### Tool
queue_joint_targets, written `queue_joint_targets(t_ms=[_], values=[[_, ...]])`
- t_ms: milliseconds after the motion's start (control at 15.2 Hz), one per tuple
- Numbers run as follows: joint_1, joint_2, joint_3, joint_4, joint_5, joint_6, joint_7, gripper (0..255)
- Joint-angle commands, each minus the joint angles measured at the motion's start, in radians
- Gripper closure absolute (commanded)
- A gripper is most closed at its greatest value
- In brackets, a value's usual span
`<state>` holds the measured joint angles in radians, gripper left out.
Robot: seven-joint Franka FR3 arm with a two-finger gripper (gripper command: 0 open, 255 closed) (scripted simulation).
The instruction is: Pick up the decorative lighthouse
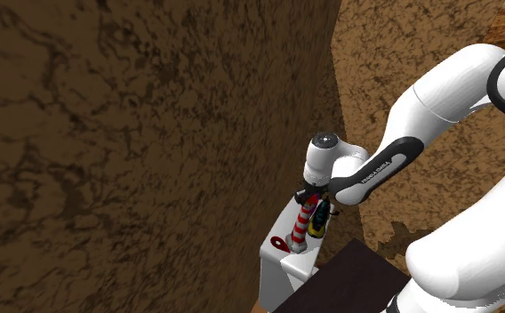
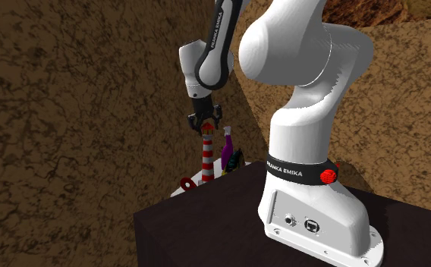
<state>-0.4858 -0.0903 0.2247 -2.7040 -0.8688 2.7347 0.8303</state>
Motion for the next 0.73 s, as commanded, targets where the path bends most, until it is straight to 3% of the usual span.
queue_joint_targets(t_ms=[0,396,660], values=[[0.0,0.001,0.0,-0.001,-0.001,0.0,0.001,255],[0.001,0.0,0.001,-0.002,0.0,0.0,0.001,255],[0.027,-0.066,-0.007,-0.012,0.113,-0.036,-0.1,255]])
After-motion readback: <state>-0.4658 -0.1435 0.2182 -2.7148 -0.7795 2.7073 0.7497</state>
